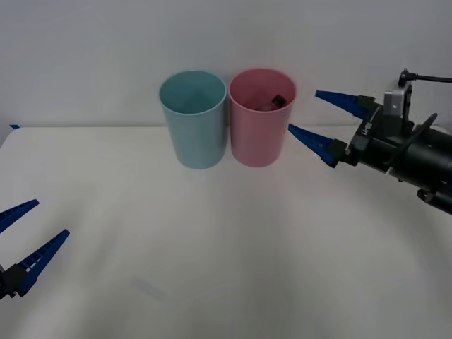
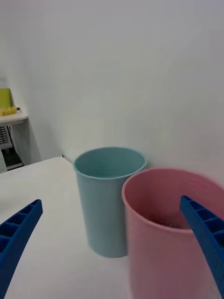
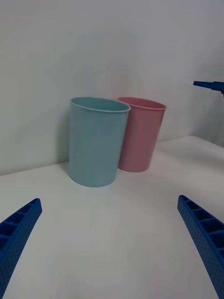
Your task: Grasp the object on the table and drop it into the matching bin: aluminum can to the light blue bin, PET bottle to the pink bin.
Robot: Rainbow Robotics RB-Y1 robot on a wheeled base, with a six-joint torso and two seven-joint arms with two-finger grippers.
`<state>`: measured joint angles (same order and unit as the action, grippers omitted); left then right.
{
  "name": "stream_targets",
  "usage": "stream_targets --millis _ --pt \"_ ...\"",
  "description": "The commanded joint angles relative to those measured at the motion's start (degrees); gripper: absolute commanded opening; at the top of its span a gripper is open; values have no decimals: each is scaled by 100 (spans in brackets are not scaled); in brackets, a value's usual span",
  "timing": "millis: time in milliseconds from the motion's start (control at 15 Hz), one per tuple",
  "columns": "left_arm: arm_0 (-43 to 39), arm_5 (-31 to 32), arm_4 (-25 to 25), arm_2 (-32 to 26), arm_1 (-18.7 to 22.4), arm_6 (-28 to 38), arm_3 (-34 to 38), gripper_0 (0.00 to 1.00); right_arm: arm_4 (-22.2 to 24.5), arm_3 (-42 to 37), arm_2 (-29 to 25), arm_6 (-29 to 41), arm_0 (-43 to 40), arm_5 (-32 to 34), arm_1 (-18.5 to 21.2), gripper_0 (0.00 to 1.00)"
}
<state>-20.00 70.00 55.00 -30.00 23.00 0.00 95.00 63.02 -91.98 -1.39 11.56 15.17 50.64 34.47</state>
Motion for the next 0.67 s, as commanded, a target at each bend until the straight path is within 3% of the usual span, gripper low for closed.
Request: stream_targets --millis 67,400,667 --pt "0 0 0 0 0 0 0 100 -1 -224 -362 -57 -524 376 -2 100" --pt "0 0 0 0 0 0 0 100 -9 -259 -1013 -444 -1306 1176 -28 100" --pt "0 0 0 0 0 0 0 100 -159 -259 -1268 -1279 -1921 1317 -28 100"
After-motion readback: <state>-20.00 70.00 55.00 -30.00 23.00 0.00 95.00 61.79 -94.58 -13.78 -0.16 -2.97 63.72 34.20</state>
